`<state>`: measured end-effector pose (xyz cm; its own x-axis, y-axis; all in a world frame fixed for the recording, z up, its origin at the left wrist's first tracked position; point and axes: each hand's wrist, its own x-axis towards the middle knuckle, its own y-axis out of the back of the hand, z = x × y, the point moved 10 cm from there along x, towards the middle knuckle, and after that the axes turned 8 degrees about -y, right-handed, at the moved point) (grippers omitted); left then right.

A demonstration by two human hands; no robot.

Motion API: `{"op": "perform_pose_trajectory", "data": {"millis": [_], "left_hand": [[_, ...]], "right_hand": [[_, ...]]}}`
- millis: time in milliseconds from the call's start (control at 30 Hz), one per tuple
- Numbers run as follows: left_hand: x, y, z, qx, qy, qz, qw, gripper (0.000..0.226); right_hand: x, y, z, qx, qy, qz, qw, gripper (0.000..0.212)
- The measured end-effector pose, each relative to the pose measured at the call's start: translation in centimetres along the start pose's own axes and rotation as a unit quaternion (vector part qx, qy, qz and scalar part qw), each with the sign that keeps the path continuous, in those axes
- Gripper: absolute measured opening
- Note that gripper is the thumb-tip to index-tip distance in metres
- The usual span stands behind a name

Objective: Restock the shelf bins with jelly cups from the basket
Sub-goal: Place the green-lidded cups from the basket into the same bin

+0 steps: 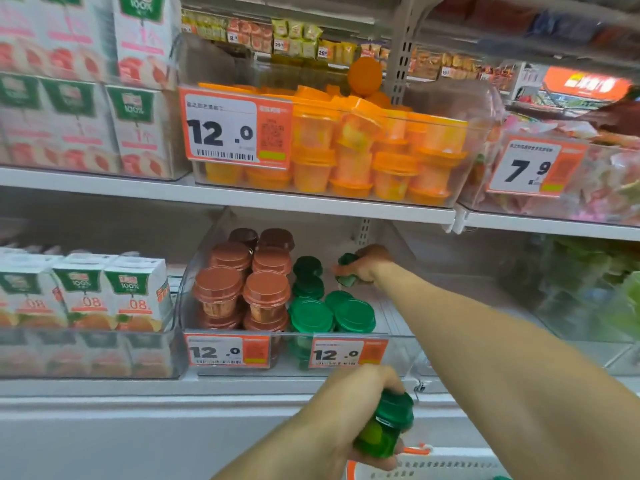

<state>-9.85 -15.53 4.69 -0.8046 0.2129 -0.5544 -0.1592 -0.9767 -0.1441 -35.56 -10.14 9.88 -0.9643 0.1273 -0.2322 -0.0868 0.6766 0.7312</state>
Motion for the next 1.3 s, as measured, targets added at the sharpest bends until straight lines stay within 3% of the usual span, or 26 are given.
{"op": "perform_pose_trajectory", "data": {"millis": [167,233,400,467,567,633,700,767,800,900,1033,1133,1233,1300], "left_hand": [[0.8,1.4,-0.6,-0.003,-0.001,0.006,1.0,0.016],[0.7,1.7,-0.1,-0.024,0.013,0.041,0.999,0.011],[-0.4,1.7,1.6,-0.07,-0.078,0.076,0.992,0.016],[-1.1,1.6,3.0,-0.082,-0.132,0.103,0.982,0.018],[-2.3,2.2,5.2,-0.111,-0.225,0.155,0.956,0.017],[-3.1,3.1,6.2,-0.143,-0.264,0.194,0.934,0.019],[-3.0,4.2,6.4,-0.18,-0.274,0.222,0.918,0.031],[-2.2,5.1,6.2,-0.202,-0.274,0.239,0.909,0.047],[-2.1,5.4,6.1,-0.206,-0.272,0.245,0.908,0.058],[-1.8,5.5,5.6,-0.229,-0.248,0.248,0.908,0.086],[-1.9,4.3,6.5,-0.233,-0.25,0.196,0.919,0.049],[-2.0,2.4,5.9,-0.124,-0.217,0.136,0.959,0.019],[-1.6,0.9,4.8,-0.066,-0.172,0.098,0.978,0.011],[-1.5,-0.1,4.5,-0.035,-0.15,0.064,0.986,0.01]], "right_hand": [[1.7,-2.8,0.6,0.014,0.009,-0.054,0.998,0.043],[1.9,-2.9,1.0,0.036,-0.002,-0.058,0.998,0.032],[0.8,-2.9,1.1,-0.027,-0.022,-0.067,0.997,0.025],[0.0,-1.8,-0.5,-0.091,0.022,-0.034,0.995,0.024],[-4.1,0.9,-4.3,-0.172,0.157,0.033,0.972,0.031],[-8.4,2.3,-5.4,-0.048,0.215,-0.038,0.975,0.035],[-13.4,2.3,-5.7,0.04,0.258,-0.219,0.94,0.034],[-17.6,1.8,-4.8,-0.018,0.299,-0.344,0.89,0.028],[-18.7,1.5,-4.2,-0.061,0.319,-0.364,0.873,0.031],[-19.2,1.7,-3.6,-0.062,0.347,-0.343,0.871,0.042],[-16.8,3.5,-3.5,0.108,0.305,-0.329,0.887,0.044],[-12.7,3.6,-2.7,0.248,0.198,-0.279,0.906,0.049],[-7.9,1.7,-1.8,0.23,0.097,-0.176,0.952,0.045],[-4.9,0.7,-1.6,0.233,0.051,-0.113,0.964,0.046]]}}
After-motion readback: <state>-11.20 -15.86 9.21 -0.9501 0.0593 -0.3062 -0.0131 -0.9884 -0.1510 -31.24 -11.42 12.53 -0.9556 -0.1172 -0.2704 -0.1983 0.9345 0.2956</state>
